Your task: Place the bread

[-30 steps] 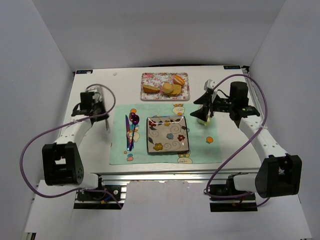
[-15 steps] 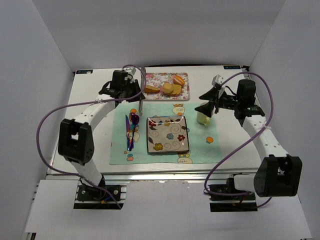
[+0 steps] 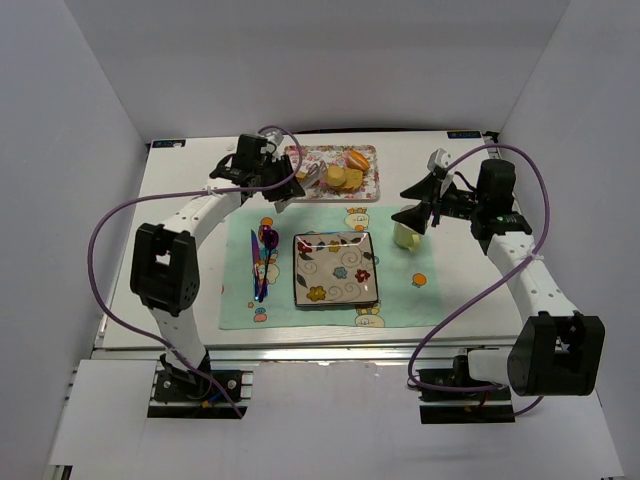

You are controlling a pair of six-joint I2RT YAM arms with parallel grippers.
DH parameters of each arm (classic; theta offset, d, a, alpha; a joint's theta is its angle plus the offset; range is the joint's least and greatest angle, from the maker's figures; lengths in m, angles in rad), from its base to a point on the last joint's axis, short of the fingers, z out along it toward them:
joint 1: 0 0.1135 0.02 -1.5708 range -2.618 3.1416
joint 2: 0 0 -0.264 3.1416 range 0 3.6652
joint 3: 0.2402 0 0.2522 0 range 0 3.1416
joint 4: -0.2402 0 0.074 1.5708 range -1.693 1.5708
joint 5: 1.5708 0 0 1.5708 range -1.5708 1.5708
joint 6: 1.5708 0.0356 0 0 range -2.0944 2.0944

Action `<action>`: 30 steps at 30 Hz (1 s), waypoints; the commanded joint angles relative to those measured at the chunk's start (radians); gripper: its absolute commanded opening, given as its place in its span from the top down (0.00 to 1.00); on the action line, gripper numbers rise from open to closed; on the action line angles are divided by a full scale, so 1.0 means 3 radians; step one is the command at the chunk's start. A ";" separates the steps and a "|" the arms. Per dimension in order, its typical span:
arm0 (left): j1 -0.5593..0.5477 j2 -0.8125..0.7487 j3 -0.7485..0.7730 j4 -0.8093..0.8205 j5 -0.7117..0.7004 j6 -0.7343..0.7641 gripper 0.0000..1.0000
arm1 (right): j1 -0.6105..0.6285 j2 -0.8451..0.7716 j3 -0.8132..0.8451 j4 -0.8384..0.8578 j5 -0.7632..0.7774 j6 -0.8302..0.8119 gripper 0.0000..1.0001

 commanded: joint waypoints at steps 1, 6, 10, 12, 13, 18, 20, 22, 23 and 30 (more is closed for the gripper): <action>-0.0041 0.0006 0.0103 0.0045 0.0120 -0.0054 0.54 | -0.0021 -0.0035 -0.0011 0.0106 -0.0105 0.0073 0.29; -0.0067 0.0042 0.0097 0.0080 0.0161 -0.0074 0.55 | -0.0021 -0.0065 -0.0047 0.0106 -0.0110 0.0078 0.29; -0.0082 0.0073 0.0113 0.0070 0.0156 -0.0079 0.55 | -0.0021 -0.0086 -0.0073 0.0106 -0.0110 0.0073 0.29; -0.0082 0.0058 0.0113 0.0075 0.0130 -0.0079 0.54 | -0.0021 -0.0101 -0.0078 0.0106 -0.0115 0.0073 0.29; -0.0082 0.0047 0.0113 0.0085 0.0120 -0.0094 0.54 | -0.0026 -0.0101 -0.0088 0.0106 -0.0115 0.0073 0.29; -0.0082 -0.0075 0.0113 0.0147 0.0044 -0.0176 0.52 | -0.0027 -0.0106 -0.0093 0.0106 -0.0115 0.0053 0.29; -0.0082 -0.0137 0.0097 0.0198 0.0018 -0.0237 0.51 | -0.0027 -0.0111 -0.0093 0.0101 -0.0130 0.0053 0.29; -0.0077 -0.0203 0.0072 0.0244 -0.0064 -0.0283 0.49 | -0.0027 -0.0101 -0.0093 0.0106 -0.0141 0.0053 0.29; -0.0077 -0.0203 0.0072 0.0244 -0.0064 -0.0284 0.49 | -0.0027 -0.0101 -0.0093 0.0106 -0.0141 0.0053 0.29; -0.0062 -0.0178 0.0072 0.0264 -0.0120 -0.0294 0.49 | -0.0027 -0.0101 -0.0088 0.0106 -0.0151 0.0042 0.29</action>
